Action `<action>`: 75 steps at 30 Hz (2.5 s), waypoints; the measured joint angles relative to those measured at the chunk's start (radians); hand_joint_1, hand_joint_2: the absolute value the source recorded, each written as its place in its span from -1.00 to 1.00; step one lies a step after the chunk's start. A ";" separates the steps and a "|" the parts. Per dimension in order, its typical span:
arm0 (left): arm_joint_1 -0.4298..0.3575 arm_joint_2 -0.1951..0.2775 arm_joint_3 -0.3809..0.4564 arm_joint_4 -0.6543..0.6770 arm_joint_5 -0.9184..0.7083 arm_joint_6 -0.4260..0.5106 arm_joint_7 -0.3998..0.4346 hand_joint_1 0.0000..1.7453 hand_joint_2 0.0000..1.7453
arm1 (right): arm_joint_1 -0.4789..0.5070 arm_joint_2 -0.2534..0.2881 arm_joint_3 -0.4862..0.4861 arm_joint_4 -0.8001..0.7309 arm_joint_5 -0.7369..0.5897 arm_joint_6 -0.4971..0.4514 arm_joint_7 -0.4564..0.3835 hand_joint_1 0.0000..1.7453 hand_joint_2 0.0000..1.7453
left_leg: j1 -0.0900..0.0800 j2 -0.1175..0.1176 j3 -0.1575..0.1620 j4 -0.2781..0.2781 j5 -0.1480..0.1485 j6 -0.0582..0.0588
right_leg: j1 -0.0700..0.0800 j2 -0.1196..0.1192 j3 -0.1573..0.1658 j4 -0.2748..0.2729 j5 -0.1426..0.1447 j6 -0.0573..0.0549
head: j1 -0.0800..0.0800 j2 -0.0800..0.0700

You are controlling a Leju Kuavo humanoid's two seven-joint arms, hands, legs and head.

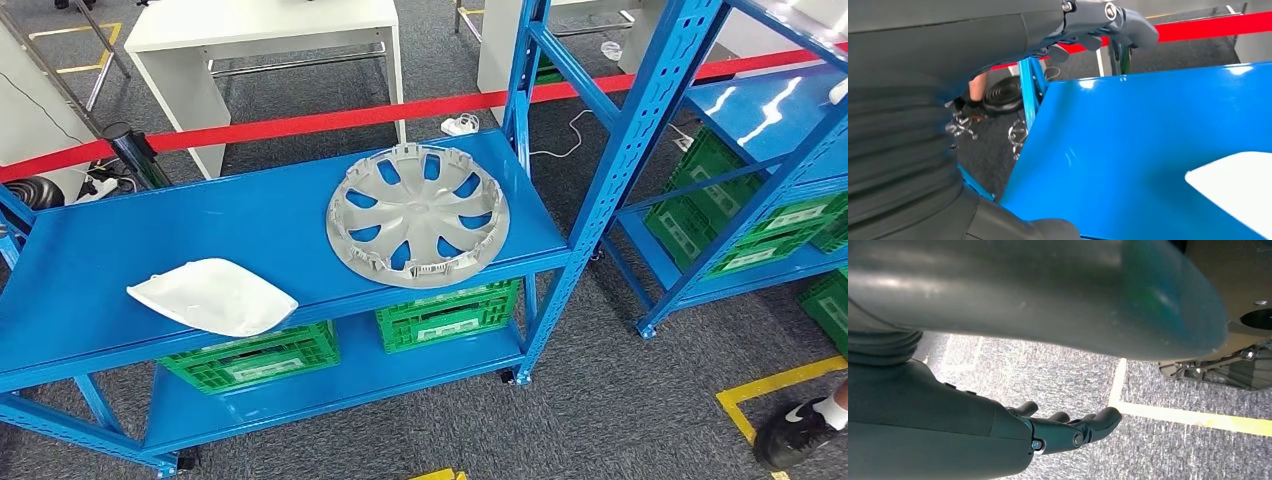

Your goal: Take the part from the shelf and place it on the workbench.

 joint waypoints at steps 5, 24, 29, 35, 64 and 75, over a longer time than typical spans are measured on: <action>0.097 0.018 -0.015 -0.109 0.006 0.136 0.019 -1.00 1.00 | -0.001 0.000 0.000 0.000 0.003 -0.001 0.006 -1.00 -1.00 | -0.001 0.000 0.001 0.000 0.000 0.000 | -0.001 -0.001 0.001 0.000 0.000 0.000 | 0.000 0.000; 0.394 -0.190 0.132 -0.300 -0.269 0.414 0.102 -1.00 1.00 | -0.002 0.000 -0.003 0.000 0.003 -0.010 0.023 -1.00 -1.00 | -0.001 0.000 0.001 0.000 -0.001 0.001 | -0.001 -0.001 0.001 0.000 0.000 0.000 | 0.000 0.000; 0.396 -0.255 0.140 -0.302 -0.322 0.464 0.111 -1.00 1.00 | -0.003 0.000 -0.008 0.000 0.000 -0.010 0.025 -1.00 -1.00 | -0.002 0.000 0.001 0.000 0.000 0.001 | -0.002 -0.001 0.001 0.000 0.000 0.000 | 0.000 0.000; 0.400 -0.337 0.141 -0.293 -0.355 0.505 0.139 -1.00 1.00 | -0.004 0.001 -0.021 0.000 -0.003 -0.011 0.022 -1.00 -1.00 | -0.002 0.000 0.001 0.000 -0.001 0.001 | -0.002 -0.001 0.001 0.000 0.000 0.000 | 0.000 0.000; 0.337 -0.559 0.090 -0.058 -0.398 0.547 0.108 -1.00 1.00 | -0.004 0.001 -0.029 0.000 0.009 -0.007 0.021 -1.00 -1.00 | -0.002 0.000 0.002 0.001 -0.001 0.001 | -0.002 -0.001 0.001 -0.001 0.000 0.001 | 0.000 0.000; 0.293 -0.667 0.025 0.074 -0.450 0.597 0.118 0.71 1.00 | -0.004 0.001 -0.045 0.000 0.009 -0.010 0.027 -1.00 -1.00 | -0.002 0.000 0.001 0.001 -0.001 0.001 | -0.002 -0.001 0.001 -0.001 0.000 0.001 | 0.000 0.000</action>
